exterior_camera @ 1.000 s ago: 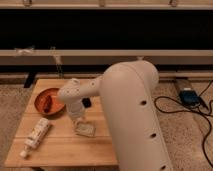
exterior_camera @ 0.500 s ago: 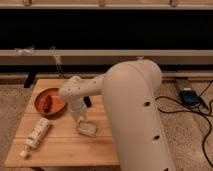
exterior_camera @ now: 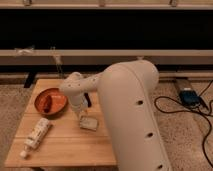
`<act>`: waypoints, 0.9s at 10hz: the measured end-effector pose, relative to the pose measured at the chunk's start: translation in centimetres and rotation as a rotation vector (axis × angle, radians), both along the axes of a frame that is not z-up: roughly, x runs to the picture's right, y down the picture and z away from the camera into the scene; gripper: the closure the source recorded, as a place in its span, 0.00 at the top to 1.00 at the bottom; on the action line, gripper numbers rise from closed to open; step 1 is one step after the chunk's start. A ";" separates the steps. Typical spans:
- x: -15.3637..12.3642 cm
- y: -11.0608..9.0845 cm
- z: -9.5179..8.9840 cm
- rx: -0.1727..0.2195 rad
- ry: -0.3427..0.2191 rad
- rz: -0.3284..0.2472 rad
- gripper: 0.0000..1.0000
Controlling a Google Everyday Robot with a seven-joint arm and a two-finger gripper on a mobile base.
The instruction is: Wipe the white sponge on the table
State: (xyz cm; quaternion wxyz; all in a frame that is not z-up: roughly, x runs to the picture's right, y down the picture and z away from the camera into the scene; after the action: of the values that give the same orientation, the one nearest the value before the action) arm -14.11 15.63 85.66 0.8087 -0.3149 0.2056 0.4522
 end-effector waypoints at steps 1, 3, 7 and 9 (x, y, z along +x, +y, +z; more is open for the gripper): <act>-1.1 -1.0 0.5 0.017 -0.019 -0.010 0.00; -4.0 -2.7 0.8 0.044 -0.061 -0.024 0.00; -9.4 -3.1 -1.1 0.055 -0.166 -0.038 0.00; -12.3 -1.1 -3.2 0.020 -0.240 -0.036 0.00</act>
State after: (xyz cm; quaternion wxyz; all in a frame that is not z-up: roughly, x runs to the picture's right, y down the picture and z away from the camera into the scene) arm -26.42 14.54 82.43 0.8386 -0.3550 0.1087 0.3987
